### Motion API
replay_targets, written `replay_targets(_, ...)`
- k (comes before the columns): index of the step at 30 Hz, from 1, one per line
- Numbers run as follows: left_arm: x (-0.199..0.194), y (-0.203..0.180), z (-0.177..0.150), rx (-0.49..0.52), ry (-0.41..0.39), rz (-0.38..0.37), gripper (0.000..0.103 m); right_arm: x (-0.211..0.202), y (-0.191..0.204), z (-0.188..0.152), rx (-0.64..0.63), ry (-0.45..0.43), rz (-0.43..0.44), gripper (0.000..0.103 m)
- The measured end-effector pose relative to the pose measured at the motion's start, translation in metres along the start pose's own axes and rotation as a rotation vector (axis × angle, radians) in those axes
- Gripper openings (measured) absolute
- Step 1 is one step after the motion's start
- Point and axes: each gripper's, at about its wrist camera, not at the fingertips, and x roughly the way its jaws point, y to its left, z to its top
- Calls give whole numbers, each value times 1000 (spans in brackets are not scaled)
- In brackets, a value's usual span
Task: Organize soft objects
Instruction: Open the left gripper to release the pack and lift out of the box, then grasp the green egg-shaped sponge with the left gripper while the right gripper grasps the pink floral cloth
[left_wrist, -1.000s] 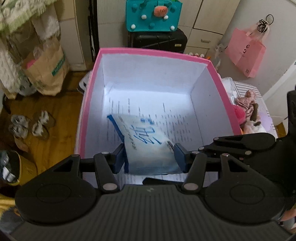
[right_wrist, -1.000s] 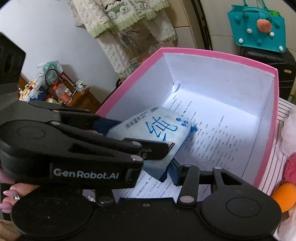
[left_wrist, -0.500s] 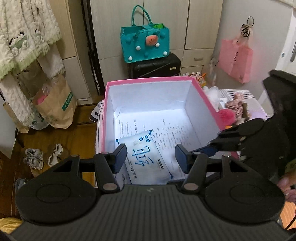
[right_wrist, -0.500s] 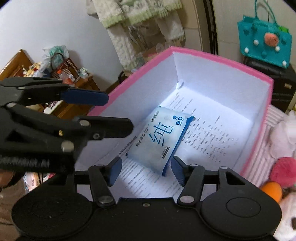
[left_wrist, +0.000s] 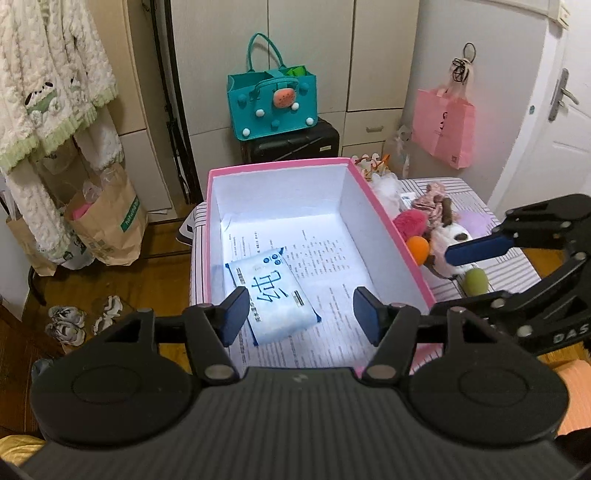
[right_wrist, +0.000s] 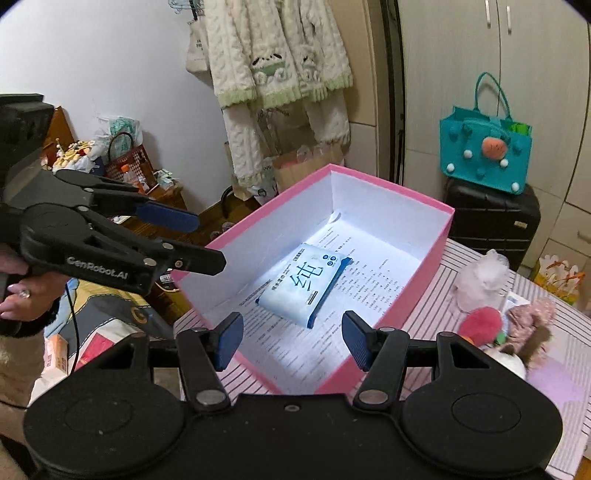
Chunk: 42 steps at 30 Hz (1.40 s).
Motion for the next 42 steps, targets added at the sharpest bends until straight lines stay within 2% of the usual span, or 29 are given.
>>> replay_targets(12, -35, -40, -15, 79, 26, -48, 65, -63, 14, -35, -47, -38, -44, 65)
replay_targets(23, -42, -89, -21, 178, 54, -99, 70, -99, 10, -77, -43, -53, -104, 67)
replay_targets(29, -29, -121, -21, 230, 70, -179, 70, -103, -9, -101, -14, -30, -123, 68)
replay_targets(37, 10, -159, -22, 241, 79, -290, 70, -88, -55, -135, 39, -14, -123, 69)
replay_targets(42, 35, -178, -23, 234, 60, -313, 70, -73, -79, -150, 12, -4, -172, 70)
